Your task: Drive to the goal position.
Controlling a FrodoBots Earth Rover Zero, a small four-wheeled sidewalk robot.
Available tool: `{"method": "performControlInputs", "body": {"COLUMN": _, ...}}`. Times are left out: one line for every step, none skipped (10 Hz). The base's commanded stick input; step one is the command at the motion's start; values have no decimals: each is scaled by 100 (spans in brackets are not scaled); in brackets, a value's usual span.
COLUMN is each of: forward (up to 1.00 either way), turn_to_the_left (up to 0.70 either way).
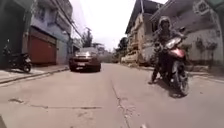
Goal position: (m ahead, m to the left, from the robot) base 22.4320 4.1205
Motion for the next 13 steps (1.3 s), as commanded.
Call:
{"method": "performControlInputs", "body": {"forward": 68, "turn_to_the_left": 0}}
{"method": "performControlInputs", "body": {"forward": 43, "turn_to_the_left": 0}}
{"method": "performControlInputs", "body": {"forward": 19, "turn_to_the_left": 0}}
{"method": "performControlInputs", "body": {"forward": -29, "turn_to_the_left": 0}}
{"method": "performControlInputs", "body": {"forward": -64, "turn_to_the_left": 0}}
{"method": "performControlInputs", "body": {"forward": 0, "turn_to_the_left": 0}}
{"method": "performControlInputs", "body": {"forward": 0, "turn_to_the_left": 0}}
{"method": "performControlInputs", "body": {"forward": 0, "turn_to_the_left": 0}}
{"method": "performControlInputs", "body": {"forward": 0, "turn_to_the_left": 0}}
{"method": "performControlInputs", "body": {"forward": 0, "turn_to_the_left": 0}}
{"method": "performControlInputs", "body": {"forward": 4, "turn_to_the_left": 0}}
{"method": "performControlInputs", "body": {"forward": 15, "turn_to_the_left": 0}}
{"method": "performControlInputs", "body": {"forward": 56, "turn_to_the_left": 0}}
